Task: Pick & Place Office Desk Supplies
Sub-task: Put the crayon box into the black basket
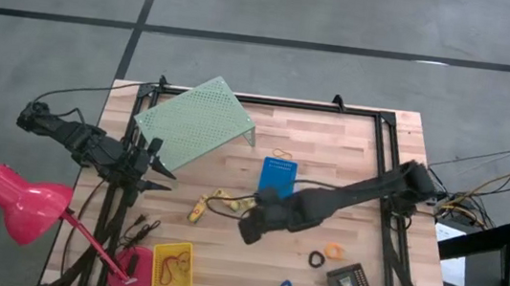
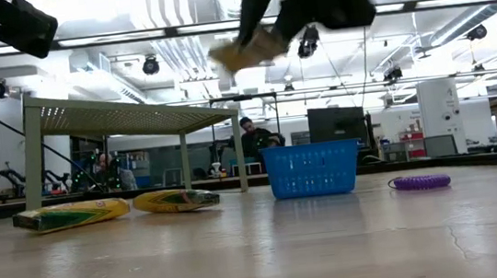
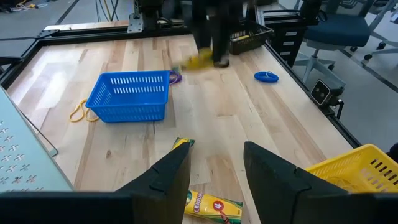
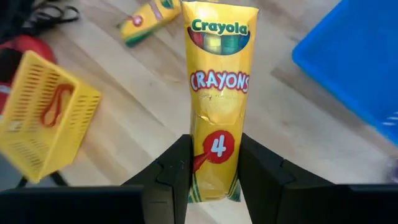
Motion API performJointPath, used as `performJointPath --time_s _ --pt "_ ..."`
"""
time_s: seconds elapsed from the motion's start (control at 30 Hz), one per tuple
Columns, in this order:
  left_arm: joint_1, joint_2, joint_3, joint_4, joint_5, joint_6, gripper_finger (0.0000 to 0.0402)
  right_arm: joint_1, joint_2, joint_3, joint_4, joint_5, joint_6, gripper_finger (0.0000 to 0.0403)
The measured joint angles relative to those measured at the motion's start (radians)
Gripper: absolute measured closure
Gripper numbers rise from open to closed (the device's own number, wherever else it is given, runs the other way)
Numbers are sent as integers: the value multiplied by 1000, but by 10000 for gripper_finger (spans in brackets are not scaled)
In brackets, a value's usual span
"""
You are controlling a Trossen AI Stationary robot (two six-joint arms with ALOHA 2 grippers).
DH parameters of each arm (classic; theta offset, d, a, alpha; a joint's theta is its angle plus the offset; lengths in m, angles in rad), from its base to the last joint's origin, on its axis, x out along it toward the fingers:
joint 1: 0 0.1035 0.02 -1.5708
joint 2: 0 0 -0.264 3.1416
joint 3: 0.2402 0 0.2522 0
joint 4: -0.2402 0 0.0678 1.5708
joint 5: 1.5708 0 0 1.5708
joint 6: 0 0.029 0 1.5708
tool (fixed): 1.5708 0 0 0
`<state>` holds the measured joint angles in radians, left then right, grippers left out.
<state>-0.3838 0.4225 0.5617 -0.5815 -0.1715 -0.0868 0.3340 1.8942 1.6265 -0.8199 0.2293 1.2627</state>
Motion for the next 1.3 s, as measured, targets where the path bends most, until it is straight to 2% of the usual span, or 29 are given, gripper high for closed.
performJointPath --time_s 0.3,0.5,0.73,1.0,1.3 --pt "0 0 0 0 0 -2 247 34 -171 -2 -207 11 -10 294" --pt "0 1 0 0 0 -2 247 106 -251 -2 -341 91 10 294" --pt "0 0 0 0 0 -2 247 231 -291 -3 -490 96 182 294" --pt "0 0 0 0 0 -1 247 440 -298 -7 -643 96 465 294" --pt "0 0 0 0 0 1 248 681 -288 -50 -694 88 818 294"
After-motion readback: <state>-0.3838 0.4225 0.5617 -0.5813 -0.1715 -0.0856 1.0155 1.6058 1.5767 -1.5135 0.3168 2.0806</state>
